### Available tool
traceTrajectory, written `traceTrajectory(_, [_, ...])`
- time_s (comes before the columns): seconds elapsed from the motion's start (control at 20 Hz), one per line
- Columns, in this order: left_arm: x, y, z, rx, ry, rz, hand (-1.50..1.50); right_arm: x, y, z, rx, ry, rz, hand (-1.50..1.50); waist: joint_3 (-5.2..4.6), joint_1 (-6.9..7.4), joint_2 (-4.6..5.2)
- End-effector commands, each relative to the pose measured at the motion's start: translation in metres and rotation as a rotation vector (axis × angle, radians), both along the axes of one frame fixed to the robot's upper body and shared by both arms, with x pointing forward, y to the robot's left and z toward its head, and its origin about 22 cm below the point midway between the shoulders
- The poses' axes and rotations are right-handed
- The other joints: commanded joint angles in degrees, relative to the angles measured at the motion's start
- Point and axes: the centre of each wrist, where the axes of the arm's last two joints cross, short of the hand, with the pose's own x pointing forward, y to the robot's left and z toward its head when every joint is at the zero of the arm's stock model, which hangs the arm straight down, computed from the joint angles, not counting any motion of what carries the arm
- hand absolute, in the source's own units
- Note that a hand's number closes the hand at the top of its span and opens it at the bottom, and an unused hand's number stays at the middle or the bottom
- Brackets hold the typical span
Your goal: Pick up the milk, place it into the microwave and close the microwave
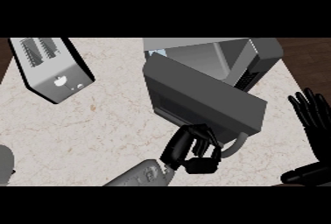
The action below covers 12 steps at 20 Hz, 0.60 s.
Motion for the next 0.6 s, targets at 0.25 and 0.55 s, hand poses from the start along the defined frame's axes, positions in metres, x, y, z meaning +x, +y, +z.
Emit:
traceTrajectory(0.25, [0.042, -0.012, 0.036, -0.065, -0.047, 0.112, 1.5, 0.006, 0.009, 0.026, -0.021, -0.031, 0.175, -1.5, 0.02, -4.09, 1.15])
traceTrajectory(0.55, [0.068, -0.007, 0.044, -0.073, -0.011, 0.227, 1.5, 0.012, 0.011, 0.05, -0.001, -0.079, 0.206, -1.5, -0.1, -6.16, 1.83])
